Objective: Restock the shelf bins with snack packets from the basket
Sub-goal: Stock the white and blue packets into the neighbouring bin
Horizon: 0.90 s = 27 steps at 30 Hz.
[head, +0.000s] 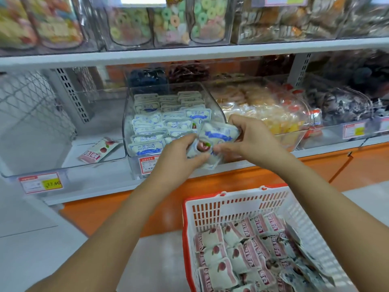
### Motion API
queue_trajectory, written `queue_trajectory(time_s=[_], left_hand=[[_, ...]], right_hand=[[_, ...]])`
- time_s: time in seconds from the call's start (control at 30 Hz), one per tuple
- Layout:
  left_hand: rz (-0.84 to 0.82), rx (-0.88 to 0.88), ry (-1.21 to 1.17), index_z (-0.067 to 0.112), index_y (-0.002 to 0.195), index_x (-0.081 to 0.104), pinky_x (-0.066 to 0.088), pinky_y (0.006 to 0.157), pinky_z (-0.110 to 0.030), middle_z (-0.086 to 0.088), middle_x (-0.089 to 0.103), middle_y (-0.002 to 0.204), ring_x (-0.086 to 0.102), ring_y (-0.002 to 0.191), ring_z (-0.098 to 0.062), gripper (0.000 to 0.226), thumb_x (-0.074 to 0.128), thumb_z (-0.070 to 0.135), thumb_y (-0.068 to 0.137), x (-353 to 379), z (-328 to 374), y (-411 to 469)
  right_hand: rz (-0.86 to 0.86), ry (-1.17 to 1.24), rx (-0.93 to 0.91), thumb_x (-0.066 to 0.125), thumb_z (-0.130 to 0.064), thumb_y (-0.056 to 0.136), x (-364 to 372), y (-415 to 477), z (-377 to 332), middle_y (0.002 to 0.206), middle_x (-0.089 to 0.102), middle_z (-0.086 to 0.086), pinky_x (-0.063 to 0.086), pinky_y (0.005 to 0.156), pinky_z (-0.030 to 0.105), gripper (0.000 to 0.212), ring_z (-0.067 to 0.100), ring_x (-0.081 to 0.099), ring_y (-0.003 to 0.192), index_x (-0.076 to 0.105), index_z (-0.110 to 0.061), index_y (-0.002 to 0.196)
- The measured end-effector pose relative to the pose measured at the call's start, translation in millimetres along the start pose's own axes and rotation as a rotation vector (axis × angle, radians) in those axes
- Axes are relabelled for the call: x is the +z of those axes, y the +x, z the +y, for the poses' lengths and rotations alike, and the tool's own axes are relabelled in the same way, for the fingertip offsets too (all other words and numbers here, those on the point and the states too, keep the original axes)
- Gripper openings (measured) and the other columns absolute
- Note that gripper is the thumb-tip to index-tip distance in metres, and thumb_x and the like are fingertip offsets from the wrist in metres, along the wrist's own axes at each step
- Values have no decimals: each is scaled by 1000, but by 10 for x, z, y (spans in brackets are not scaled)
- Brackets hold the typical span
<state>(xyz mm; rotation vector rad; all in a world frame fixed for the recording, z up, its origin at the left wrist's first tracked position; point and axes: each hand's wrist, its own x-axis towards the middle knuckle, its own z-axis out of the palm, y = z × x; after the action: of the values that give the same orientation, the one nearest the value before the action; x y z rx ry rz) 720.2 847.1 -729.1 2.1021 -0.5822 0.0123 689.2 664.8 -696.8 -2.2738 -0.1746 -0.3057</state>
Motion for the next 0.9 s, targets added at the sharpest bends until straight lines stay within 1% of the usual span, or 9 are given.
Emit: queue_trajectory(time_s=[0.03, 0.1, 0.17, 0.3, 0.43, 0.53, 0.63, 0.8, 0.9], left_hand=[[57, 8, 61, 24, 121, 60, 46, 81, -20, 11, 64, 108, 61, 97, -12, 35, 68, 25, 86, -4, 0, 35], [135, 1, 232, 19, 145, 36, 33, 104, -22, 4, 46, 141, 44, 129, -14, 58, 59, 27, 93, -9, -33, 92], [134, -10, 366, 16, 151, 20, 17, 114, -25, 0, 24, 156, 19, 144, -14, 64, 52, 27, 97, -2, -85, 120], [26, 10, 490, 14, 151, 17, 5, 116, -26, -3, 17, 158, 9, 146, -16, 60, 44, 28, 99, 31, -200, 156], [-3, 59, 517, 16, 152, 15, 4, 117, -24, 0, 13, 159, 8, 146, -12, 60, 41, 31, 100, -2, -298, 162], [-19, 71, 496, 19, 152, 14, 6, 116, -23, 5, 10, 159, 6, 146, -8, 59, 40, 32, 100, -28, -333, 133], [-31, 98, 481, 20, 152, 13, 5, 116, -20, 8, 8, 159, 4, 145, -6, 59, 40, 29, 101, -55, -364, 128], [-48, 109, 500, 19, 153, 7, 4, 118, -21, 7, 2, 160, 0, 146, -5, 60, 38, 29, 101, -42, -424, 134], [-54, 127, 502, 18, 152, 5, 3, 117, -21, 7, -2, 160, -3, 145, -5, 61, 37, 28, 102, -37, -437, 113]], right_hand=[[77, -58, -6, 84, -22, 69, 8, 65, -40, 65, 57, -1, 40, 54, 30, 36, 10, 50, 58, 48, -18, 70], [223, -158, 1, 80, -25, 73, 16, 231, -118, 68, 57, 1, 37, 52, 29, 38, 14, 50, 60, 43, -16, 74], [277, -330, 54, 77, -26, 77, 34, 448, -171, 77, 57, 2, 35, 55, 31, 37, 22, 52, 68, 42, -15, 86], [175, -673, 160, 69, -15, 83, 207, 939, -131, 97, 63, 12, 36, 65, 31, 32, 33, 59, 90, 49, -9, 107], [57, -731, 242, 58, 0, 83, 402, 1273, -79, 103, 65, 15, 40, 67, 32, 16, 34, 60, 90, 60, -5, 98], [3, -773, 230, 54, 5, 83, 484, 1419, -76, 106, 65, 18, 42, 69, 32, 16, 35, 62, 98, 60, -2, 95], [-60, -853, 221, 55, 1, 85, 544, 1513, -49, 111, 65, 15, 43, 71, 33, 21, 32, 62, 102, 61, -3, 106], [-299, -1207, 110, 46, -7, 93, 702, 1462, 41, 116, 64, 4, 44, 75, 28, 24, 23, 61, 107, 62, -10, 110], [-323, -1255, 94, 48, -12, 95, 752, 1481, 159, 126, 58, 11, 47, 89, 32, 24, 27, 52, 118, 60, -8, 115]])
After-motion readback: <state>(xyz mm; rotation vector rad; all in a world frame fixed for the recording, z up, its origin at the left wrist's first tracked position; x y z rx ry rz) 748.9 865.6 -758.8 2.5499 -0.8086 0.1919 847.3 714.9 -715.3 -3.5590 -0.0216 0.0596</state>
